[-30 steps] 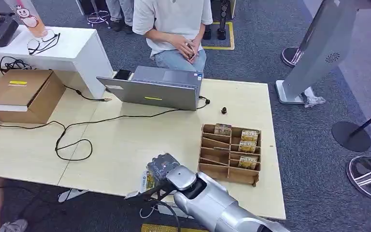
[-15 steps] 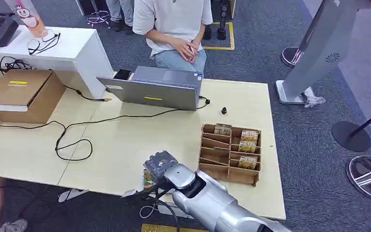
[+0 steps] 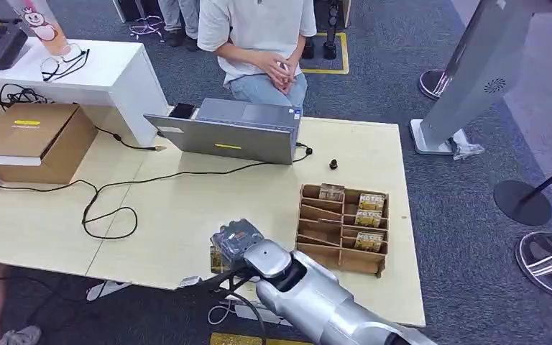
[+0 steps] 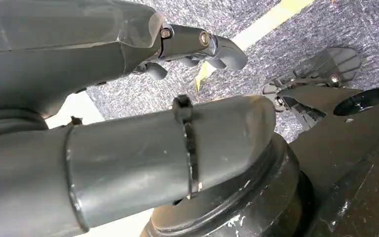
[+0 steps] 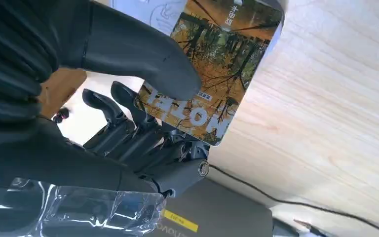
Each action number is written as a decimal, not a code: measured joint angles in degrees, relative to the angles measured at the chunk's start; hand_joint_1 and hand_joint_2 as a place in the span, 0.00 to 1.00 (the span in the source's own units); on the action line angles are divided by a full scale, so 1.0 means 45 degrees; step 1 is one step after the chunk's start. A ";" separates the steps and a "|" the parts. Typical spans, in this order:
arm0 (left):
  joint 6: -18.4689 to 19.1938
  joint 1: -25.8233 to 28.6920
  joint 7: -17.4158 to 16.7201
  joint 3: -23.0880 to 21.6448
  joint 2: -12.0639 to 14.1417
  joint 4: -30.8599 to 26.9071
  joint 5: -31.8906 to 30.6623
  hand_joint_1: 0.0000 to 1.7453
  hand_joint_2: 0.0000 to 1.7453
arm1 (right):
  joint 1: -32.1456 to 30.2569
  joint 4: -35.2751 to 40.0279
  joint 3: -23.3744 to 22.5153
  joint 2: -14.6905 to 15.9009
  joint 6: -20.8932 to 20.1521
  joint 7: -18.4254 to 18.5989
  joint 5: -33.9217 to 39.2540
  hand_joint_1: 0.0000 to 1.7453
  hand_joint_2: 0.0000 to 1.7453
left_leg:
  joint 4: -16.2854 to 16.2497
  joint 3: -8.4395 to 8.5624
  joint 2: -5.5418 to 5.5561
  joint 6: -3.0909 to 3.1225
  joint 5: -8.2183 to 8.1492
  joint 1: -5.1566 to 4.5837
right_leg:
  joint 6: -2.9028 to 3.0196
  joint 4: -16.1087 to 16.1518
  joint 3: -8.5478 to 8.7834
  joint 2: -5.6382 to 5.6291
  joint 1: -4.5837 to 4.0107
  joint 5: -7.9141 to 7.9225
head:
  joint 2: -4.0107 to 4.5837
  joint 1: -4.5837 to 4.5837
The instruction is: Pass the card to the sensor for recognition and then transmit it.
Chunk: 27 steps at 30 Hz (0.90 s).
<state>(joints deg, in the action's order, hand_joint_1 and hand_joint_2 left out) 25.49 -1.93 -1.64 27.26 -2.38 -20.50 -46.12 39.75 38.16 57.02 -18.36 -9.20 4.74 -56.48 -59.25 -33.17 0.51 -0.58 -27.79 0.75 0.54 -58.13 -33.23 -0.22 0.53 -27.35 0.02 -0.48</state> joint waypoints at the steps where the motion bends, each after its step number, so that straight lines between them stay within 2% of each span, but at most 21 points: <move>1: 0.0000 0.0004 0.0000 0.0000 0.0000 0.0000 0.0005 0.00 0.00 | -0.0001 0.0058 -0.0005 0.0010 0.0000 -0.0005 0.0015 1.00 1.00 | 0.0000 0.0000 0.0000 0.0000 0.0000 0.0000 | 0.0000 0.0000 0.0000 0.0000 0.0000 0.0000 | 0.0000 0.0000; 16: -0.0029 0.0146 0.0009 0.0019 -0.0005 -0.0015 0.0083 0.00 0.00 | -0.0008 0.1098 -0.0185 0.0258 -0.0015 -0.0044 0.0253 1.00 1.00 | 0.0000 0.0000 -0.0001 0.0000 0.0000 0.0000 | 0.0000 0.0000 -0.0001 0.0000 0.0000 0.0000 | 0.0000 0.0000; 27: -0.0024 0.0307 0.0242 0.0155 -0.0005 -0.0078 0.0078 0.00 0.00 | -0.0248 0.3355 -0.0724 0.0850 -0.0005 -0.0136 0.0685 1.00 1.00 | 0.0000 0.0000 -0.0004 0.0000 -0.0001 0.0000 | 0.0000 0.0001 -0.0003 -0.0003 0.0000 0.0000 | 0.0000 0.0000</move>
<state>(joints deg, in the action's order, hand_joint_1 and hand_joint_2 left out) 25.38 -0.55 -0.55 27.96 -2.40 -20.85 -45.77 38.63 53.26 53.77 -14.54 -9.22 4.13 -53.40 -59.25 -33.17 0.50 -0.58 -27.80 0.75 0.54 -58.12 -33.24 -0.23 0.53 -27.35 0.02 -0.48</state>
